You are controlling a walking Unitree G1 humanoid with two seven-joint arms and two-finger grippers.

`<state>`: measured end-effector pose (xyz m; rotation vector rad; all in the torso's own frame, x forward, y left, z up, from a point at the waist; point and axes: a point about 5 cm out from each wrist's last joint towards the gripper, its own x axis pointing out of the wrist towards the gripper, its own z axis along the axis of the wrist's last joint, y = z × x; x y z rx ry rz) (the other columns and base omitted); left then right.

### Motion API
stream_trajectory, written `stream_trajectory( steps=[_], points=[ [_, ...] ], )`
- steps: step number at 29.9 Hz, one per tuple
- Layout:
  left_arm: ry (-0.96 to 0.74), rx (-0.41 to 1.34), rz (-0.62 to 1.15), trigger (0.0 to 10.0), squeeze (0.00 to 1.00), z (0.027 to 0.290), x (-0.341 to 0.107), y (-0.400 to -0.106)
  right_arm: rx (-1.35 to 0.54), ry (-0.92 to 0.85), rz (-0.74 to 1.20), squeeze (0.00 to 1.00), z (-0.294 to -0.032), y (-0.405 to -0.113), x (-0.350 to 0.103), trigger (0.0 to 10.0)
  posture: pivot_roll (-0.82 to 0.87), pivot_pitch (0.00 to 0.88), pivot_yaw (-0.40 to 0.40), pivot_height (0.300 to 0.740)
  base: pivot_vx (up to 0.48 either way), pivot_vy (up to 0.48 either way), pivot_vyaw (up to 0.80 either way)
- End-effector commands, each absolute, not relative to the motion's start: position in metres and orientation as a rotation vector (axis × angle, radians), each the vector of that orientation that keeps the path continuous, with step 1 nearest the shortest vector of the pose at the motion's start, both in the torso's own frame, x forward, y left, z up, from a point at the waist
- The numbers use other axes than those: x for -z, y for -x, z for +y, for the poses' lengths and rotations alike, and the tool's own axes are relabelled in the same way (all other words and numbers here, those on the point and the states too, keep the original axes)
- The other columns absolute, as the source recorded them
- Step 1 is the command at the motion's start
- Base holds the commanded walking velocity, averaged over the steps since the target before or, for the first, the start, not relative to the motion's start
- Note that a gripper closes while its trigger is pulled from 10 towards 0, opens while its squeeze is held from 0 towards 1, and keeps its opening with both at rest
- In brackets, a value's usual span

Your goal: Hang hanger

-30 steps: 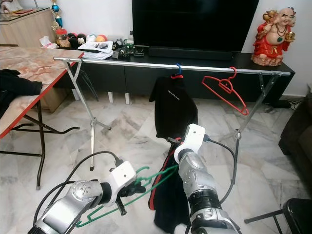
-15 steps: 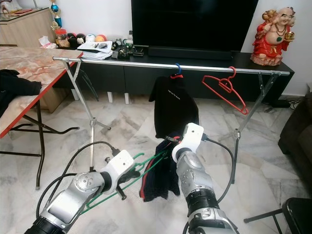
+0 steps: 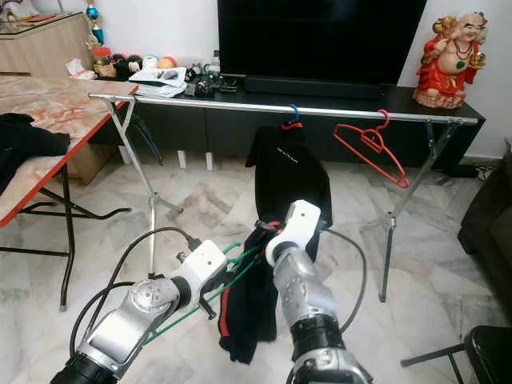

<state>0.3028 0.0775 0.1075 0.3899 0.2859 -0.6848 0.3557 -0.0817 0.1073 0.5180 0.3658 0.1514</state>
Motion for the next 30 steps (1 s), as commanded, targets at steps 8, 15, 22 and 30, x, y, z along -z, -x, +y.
stream_trajectory(
  steps=[8, 15, 22, 30],
  points=[
    [-0.308, 0.699, 0.252, 10.0, 0.0, 0.073, -0.113, -0.304, -0.491, -0.568, 0.213, 0.0, -0.04, -0.332, -0.162, 10.0, 0.11, 0.0, -0.031, 0.74, 0.0, 0.0, 0.0],
    [-0.273, 0.715, 0.246, 10.0, 0.0, 0.07, -0.114, -0.304, -0.677, -0.485, 0.19, 0.0, -0.027, -0.315, -0.171, 10.0, 0.11, 0.0, -0.031, 0.74, 0.0, 0.0, 0.0],
    [-0.265, 0.714, 0.248, 10.0, 0.0, 0.07, -0.114, -0.304, -0.7, -0.401, 0.219, 0.0, -0.029, -0.31, -0.166, 10.0, 0.11, 0.0, -0.03, 0.74, 0.0, 0.0, 0.0],
    [-0.267, 0.731, 0.267, 10.0, 0.0, 0.069, -0.109, -0.303, -0.758, -0.448, 0.175, 0.0, -0.027, -0.306, -0.179, 10.0, 0.1, 0.0, -0.029, 0.74, 0.0, 0.0, 0.0]
  ],
)
